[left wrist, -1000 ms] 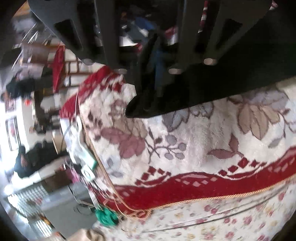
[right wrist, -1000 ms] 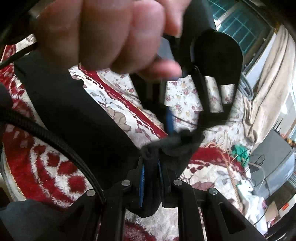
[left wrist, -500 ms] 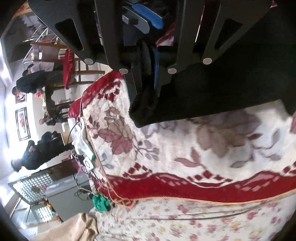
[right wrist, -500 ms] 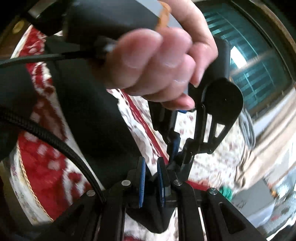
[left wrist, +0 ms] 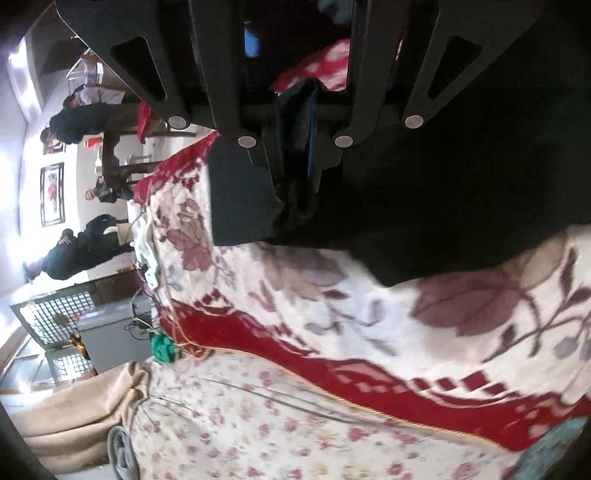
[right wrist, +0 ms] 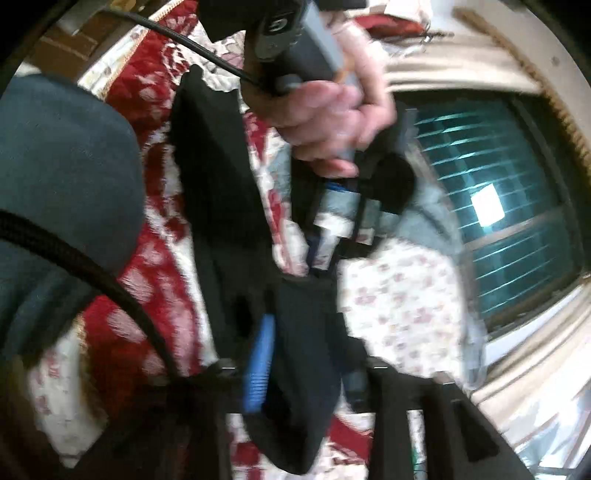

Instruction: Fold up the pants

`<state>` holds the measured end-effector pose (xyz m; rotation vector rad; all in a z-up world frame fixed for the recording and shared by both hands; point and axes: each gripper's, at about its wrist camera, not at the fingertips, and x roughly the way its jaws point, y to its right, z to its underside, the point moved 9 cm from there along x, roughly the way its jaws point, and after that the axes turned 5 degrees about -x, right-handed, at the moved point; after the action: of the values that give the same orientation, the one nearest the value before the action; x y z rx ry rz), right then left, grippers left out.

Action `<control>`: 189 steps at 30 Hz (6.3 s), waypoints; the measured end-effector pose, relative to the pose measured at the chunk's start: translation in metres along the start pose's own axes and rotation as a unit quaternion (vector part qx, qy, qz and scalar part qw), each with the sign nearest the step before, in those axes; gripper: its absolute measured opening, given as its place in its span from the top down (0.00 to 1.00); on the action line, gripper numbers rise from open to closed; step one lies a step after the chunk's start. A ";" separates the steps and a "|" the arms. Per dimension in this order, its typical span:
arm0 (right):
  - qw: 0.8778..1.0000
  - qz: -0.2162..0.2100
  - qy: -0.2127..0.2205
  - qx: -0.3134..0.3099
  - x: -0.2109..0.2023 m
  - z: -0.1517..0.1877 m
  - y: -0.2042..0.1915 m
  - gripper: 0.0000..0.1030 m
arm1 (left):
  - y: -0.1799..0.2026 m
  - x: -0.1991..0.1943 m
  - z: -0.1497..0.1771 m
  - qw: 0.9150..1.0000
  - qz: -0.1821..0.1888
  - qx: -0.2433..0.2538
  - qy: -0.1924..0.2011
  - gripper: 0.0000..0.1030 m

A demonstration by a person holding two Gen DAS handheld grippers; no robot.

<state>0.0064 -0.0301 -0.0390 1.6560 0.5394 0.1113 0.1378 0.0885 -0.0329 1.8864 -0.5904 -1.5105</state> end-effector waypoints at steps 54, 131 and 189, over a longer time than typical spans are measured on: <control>0.802 -0.452 0.133 0.366 0.134 0.107 0.085 0.40 | -0.024 0.026 0.020 0.992 -0.016 -0.054 0.113 0.51; 0.471 -0.519 0.003 0.713 0.094 0.068 0.118 0.30 | -0.016 -0.146 0.107 0.800 -0.256 0.030 0.541 0.85; 0.581 -0.322 -0.037 0.747 0.154 0.210 0.103 0.79 | 0.111 0.026 0.143 0.898 -0.171 0.247 0.323 0.66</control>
<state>0.2500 -0.1656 -0.0116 2.8722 1.3320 -1.3264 0.0101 -0.0353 0.0104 2.8261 -0.3495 -0.8465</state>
